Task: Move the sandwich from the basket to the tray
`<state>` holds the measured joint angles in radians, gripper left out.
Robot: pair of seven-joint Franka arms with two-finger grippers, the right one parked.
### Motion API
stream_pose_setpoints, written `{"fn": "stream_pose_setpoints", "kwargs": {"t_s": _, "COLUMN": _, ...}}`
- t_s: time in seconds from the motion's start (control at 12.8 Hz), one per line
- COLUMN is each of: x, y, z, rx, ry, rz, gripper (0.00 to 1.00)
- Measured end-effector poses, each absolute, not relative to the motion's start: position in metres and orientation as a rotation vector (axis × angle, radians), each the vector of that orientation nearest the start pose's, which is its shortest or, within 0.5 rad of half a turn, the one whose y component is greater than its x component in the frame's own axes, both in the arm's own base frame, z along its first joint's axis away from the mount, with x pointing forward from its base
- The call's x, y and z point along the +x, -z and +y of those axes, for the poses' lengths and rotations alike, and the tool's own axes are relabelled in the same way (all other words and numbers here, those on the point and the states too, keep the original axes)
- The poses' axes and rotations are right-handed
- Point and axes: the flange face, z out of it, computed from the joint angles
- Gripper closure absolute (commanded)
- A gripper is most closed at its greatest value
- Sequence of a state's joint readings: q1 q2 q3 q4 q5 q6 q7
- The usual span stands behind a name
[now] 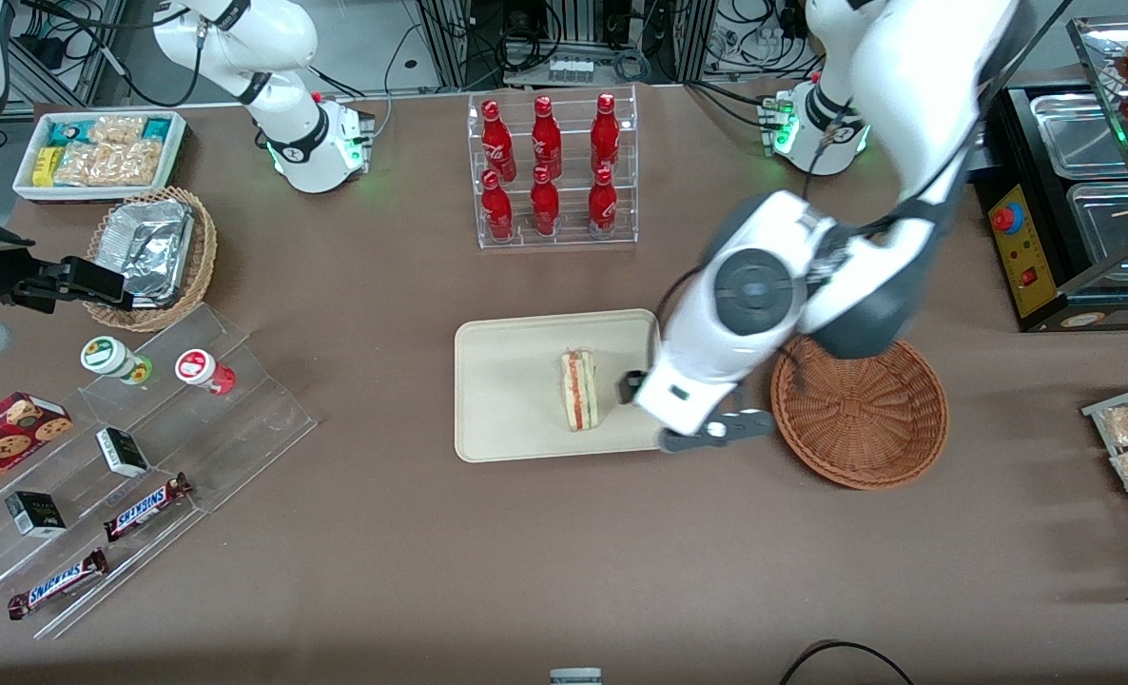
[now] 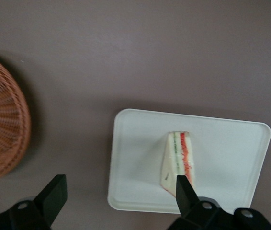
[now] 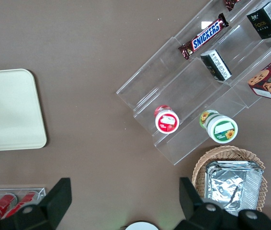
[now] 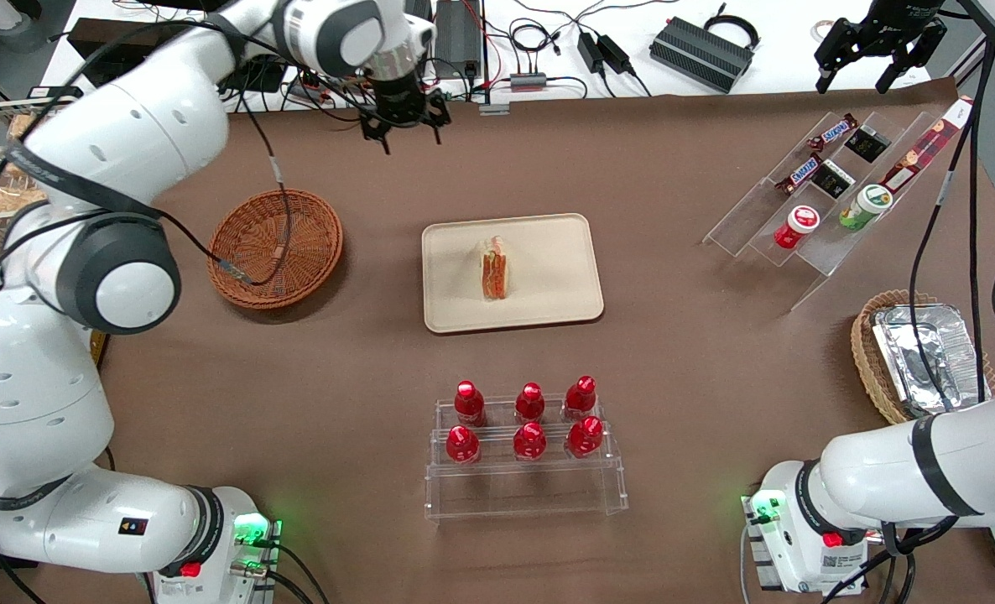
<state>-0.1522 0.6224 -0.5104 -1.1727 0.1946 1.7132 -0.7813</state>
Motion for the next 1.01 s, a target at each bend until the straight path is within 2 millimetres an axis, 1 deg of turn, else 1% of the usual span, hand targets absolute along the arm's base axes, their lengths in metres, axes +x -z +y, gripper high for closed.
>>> {"fn": "stream_pose_setpoints", "kwargs": {"t_s": 0.16, "x": 0.641, "y": -0.47, "z": -0.303, "rx": -3.224, "ry": -0.138, "rz": -0.234, "gripper": 0.0}}
{"fn": "stream_pose_setpoints", "kwargs": {"t_s": 0.31, "x": 0.647, "y": -0.479, "z": -0.263, "rx": -3.224, "ry": -0.165, "rz": -0.174, "gripper": 0.0}}
{"fn": "stream_pose_setpoints", "kwargs": {"t_s": 0.47, "x": 0.65, "y": -0.489, "z": -0.229, "rx": -3.216, "ry": -0.193, "rz": -0.143, "gripper": 0.0}}
{"fn": "stream_pose_setpoints", "kwargs": {"t_s": 0.62, "x": 0.652, "y": -0.496, "z": -0.199, "rx": -3.218, "ry": -0.229, "rz": -0.162, "gripper": 0.0}}
{"fn": "stream_pose_setpoints", "kwargs": {"t_s": 0.78, "x": 0.652, "y": -0.501, "z": -0.177, "rx": -3.211, "ry": -0.258, "rz": -0.146, "gripper": 0.0}}
{"fn": "stream_pose_setpoints", "kwargs": {"t_s": 0.94, "x": 0.645, "y": -0.507, "z": -0.164, "rx": -3.211, "ry": -0.283, "rz": -0.132, "gripper": 0.0}}
{"fn": "stream_pose_setpoints", "kwargs": {"t_s": 1.01, "x": 0.639, "y": -0.509, "z": -0.158, "rx": -3.212, "ry": -0.3, "rz": -0.122, "gripper": 0.0}}
